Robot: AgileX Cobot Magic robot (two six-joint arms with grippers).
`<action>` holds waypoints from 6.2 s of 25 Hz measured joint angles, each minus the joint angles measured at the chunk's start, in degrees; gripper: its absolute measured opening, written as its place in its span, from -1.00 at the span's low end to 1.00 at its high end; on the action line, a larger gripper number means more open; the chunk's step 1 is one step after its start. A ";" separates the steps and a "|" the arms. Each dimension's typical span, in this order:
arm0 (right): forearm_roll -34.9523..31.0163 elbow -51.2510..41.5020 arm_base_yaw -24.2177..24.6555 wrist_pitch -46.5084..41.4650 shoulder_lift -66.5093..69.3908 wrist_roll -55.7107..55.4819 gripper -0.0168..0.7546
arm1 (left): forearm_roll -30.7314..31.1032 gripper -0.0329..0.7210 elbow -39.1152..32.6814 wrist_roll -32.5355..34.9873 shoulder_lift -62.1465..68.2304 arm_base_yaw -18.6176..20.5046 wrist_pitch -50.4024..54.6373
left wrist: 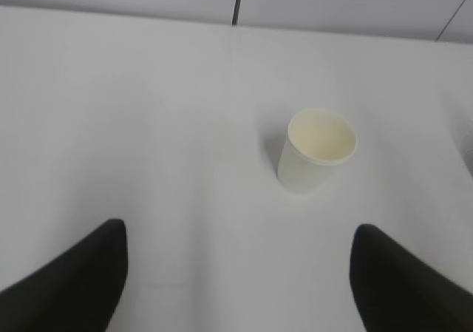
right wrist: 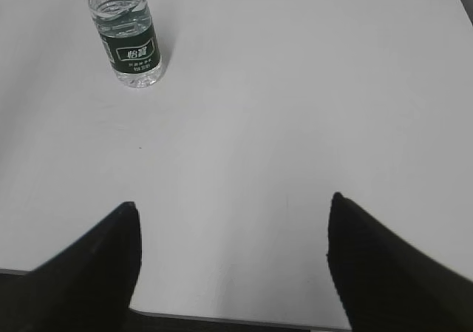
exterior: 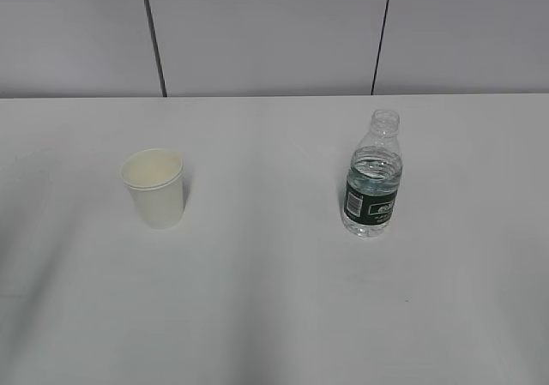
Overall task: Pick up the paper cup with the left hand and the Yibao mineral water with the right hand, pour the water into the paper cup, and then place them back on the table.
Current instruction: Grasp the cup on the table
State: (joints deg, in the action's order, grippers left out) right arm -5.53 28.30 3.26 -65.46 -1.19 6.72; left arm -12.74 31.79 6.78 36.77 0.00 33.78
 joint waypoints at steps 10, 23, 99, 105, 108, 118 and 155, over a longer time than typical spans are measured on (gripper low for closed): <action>0.00 0.00 0.00 0.00 0.00 0.00 0.54 | 0.16 0.57 3.50 0.00 14.34 0.00 7.92; 0.00 0.00 0.00 0.00 0.00 0.00 0.54 | 0.35 0.54 17.46 0.05 34.01 -1.30 24.24; 0.00 0.00 0.00 0.02 0.00 0.00 0.54 | -6.02 0.54 -2.26 0.82 60.57 -29.52 -61.33; 0.00 0.00 0.00 0.02 0.00 0.00 0.54 | -6.02 0.53 -2.26 0.82 60.64 -29.52 -62.51; 0.00 0.00 0.00 0.02 0.00 0.00 0.54 | -6.02 0.52 -2.26 0.82 60.80 -29.52 -63.57; 0.00 0.00 0.00 0.02 0.00 0.00 0.54 | -6.02 0.71 -2.26 0.82 64.10 -29.52 -71.23; 0.00 0.00 0.00 0.02 0.00 0.00 0.54 | -0.58 0.63 -0.88 -5.36 83.19 -29.52 -98.95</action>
State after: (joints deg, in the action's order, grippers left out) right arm -5.53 28.30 3.26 -65.44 -1.19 6.72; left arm -13.32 30.91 1.41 119.96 -29.52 -65.17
